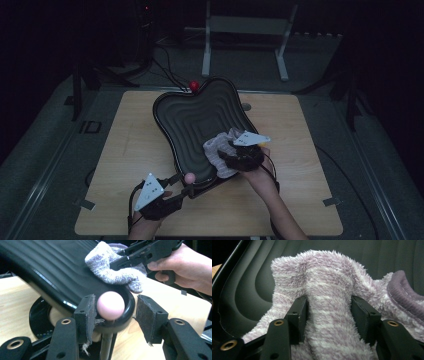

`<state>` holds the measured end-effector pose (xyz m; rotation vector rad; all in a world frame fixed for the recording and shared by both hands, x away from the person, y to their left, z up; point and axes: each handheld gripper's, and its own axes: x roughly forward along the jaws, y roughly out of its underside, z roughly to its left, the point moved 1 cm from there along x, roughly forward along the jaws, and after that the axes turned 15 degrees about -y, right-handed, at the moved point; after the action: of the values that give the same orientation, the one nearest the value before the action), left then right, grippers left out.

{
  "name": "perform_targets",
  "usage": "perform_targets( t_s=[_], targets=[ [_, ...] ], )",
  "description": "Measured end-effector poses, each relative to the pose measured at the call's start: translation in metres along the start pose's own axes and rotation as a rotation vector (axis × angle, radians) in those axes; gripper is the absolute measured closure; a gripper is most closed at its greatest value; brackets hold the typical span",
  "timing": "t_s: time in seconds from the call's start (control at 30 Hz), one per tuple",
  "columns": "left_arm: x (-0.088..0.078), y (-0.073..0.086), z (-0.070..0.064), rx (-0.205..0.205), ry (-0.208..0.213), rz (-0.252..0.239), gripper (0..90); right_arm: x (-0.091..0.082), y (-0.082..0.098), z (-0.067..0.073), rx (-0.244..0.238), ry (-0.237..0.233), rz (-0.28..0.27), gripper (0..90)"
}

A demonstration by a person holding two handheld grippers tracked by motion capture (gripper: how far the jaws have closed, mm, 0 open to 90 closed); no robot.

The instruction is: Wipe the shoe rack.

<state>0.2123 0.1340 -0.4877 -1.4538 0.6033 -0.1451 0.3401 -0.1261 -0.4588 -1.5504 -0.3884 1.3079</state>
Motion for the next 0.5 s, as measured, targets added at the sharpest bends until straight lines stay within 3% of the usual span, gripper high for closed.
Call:
perform_targets(
  t_s=[0.13, 0.33, 0.5],
  targets=[
    [0.010, 0.002, -0.001, 0.017, 0.000, 0.003, 50.6, 0.000, -0.001, 0.000, 0.002, -0.004, 0.012, 49.3],
    [0.019, 0.002, -0.003, 0.008, -0.018, -0.011, 58.6, 0.000, -0.001, -0.002, -0.015, -0.013, 0.009, 57.9],
    [0.021, 0.003, -0.003, 0.011, -0.023, -0.021, 60.1, 0.002, -0.002, 0.000, -0.022, -0.018, -0.005, 63.4]
  ],
)
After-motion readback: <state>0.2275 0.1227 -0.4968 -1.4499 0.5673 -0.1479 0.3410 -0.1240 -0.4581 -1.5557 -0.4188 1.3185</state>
